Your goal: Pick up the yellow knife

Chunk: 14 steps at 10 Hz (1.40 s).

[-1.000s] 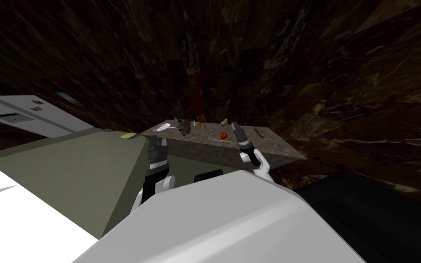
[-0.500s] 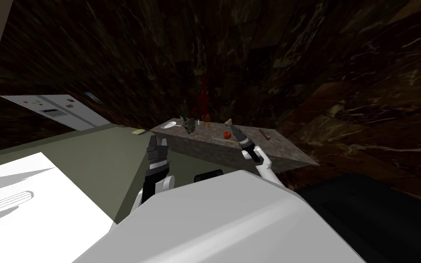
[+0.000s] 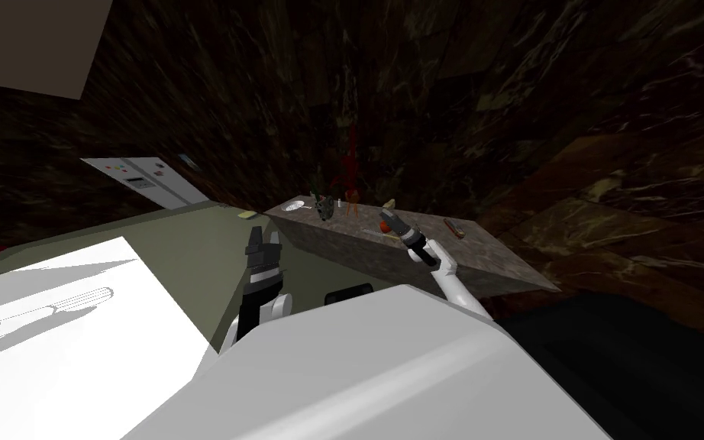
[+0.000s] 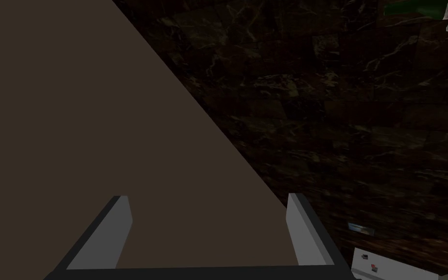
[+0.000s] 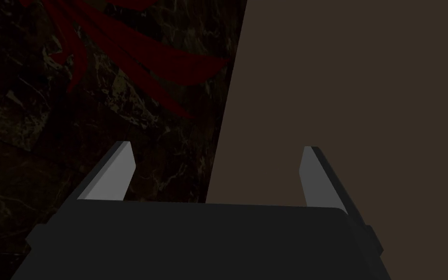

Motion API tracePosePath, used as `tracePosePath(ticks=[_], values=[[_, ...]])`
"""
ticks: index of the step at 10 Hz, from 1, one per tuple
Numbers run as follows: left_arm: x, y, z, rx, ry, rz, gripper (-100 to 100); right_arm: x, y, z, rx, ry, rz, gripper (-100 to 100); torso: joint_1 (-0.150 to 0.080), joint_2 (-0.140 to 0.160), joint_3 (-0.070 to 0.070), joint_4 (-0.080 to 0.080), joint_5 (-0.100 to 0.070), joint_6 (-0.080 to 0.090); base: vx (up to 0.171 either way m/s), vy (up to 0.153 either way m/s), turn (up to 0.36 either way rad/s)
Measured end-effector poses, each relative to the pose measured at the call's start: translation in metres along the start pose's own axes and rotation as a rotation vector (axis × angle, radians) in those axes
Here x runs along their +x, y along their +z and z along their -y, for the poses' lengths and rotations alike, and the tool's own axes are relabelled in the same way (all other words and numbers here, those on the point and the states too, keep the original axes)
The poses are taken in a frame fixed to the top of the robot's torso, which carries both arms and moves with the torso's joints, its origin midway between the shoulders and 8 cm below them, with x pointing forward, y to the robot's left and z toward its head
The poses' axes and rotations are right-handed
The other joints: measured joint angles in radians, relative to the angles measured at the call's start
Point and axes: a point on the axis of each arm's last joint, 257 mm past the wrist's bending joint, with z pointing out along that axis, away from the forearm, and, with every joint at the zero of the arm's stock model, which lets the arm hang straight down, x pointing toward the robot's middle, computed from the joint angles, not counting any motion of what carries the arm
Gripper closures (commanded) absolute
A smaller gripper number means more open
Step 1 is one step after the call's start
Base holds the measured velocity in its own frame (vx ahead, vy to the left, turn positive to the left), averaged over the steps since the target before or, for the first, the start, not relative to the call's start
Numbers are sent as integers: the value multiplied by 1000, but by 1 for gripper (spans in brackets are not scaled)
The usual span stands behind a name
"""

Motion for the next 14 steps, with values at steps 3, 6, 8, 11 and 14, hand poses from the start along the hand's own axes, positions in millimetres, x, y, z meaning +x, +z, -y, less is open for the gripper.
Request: tracePosePath(ticks=[3,6,8,11,14], values=[[0,0,0,0,0,0,0,12,-10,21,12,-68,-118,-100,0,0,0,0,0,-1,-33,25,171],[0,0,0,0,0,0,0,27,-21,46,38,-126,-229,-100,0,0,0,0,0,0,-32,31,219],[0,0,0,0,0,0,0,34,-30,64,58,-167,-310,-100,0,0,0,0,0,0,-21,16,42],[0,0,0,0,0,0,0,45,-47,90,93,-212,-405,-100,-1,0,0,0,0,0,-28,26,232],[0,0,0,0,0,0,0,48,-70,122,139,-269,-532,-100,0,0,0,0,0,0,-27,26,201]])
